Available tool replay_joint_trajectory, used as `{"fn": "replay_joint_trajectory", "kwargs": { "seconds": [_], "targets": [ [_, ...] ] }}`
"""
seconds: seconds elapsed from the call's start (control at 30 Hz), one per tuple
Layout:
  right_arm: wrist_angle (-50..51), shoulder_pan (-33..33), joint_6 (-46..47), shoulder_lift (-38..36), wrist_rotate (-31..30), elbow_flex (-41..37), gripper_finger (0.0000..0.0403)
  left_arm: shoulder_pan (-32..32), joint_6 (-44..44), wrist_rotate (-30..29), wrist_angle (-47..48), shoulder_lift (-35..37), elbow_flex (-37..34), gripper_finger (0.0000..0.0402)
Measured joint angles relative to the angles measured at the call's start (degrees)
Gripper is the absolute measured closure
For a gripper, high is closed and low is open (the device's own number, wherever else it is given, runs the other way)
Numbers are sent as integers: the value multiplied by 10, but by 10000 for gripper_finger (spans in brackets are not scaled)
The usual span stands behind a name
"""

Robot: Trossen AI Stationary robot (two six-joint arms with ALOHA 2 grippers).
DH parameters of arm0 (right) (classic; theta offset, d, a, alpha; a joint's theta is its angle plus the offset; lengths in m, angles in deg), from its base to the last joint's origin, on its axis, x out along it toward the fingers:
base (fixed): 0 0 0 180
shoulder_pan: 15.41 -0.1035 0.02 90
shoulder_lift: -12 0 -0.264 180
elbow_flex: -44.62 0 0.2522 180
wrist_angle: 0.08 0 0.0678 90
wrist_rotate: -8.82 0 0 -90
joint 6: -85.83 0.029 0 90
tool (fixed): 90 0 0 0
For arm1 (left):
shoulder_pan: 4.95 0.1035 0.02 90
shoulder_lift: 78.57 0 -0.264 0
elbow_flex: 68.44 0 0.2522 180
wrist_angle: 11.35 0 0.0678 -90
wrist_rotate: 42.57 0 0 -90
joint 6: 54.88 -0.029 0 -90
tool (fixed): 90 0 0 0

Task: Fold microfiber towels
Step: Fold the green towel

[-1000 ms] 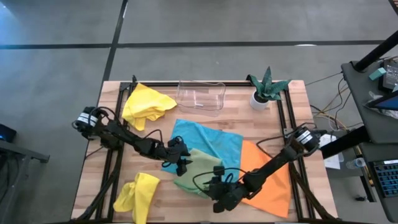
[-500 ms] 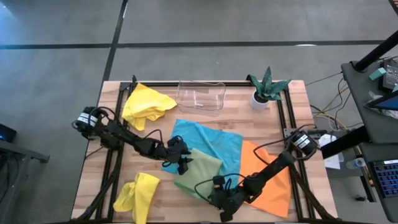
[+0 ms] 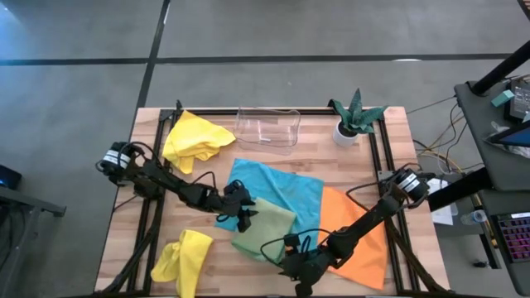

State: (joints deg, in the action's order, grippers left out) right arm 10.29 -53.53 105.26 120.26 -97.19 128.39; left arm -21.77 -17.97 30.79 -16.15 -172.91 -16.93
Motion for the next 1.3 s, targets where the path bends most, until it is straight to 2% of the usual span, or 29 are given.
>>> {"fn": "replay_joint_trajectory", "kwargs": {
  "seconds": [0.1, 0.43, 0.73, 1.0, 1.3],
  "targets": [
    [-10, -5, -8, 7, -14, 0, 300, 0, -2, 17, -9, 6, 5, 235],
    [-13, -48, -113, 28, -140, 19, 301, -6, -19, 38, -9, 11, 29, 235],
    [-14, -55, -141, 44, -141, 52, 307, -32, -47, 87, -9, 12, 49, 235],
    [10, -55, -178, 88, -143, 111, 307, -42, -47, 90, -1, 11, 47, 235],
    [58, -44, -185, 118, -171, 160, 311, -42, -47, 90, -3, 7, 45, 235]
  ]
}}
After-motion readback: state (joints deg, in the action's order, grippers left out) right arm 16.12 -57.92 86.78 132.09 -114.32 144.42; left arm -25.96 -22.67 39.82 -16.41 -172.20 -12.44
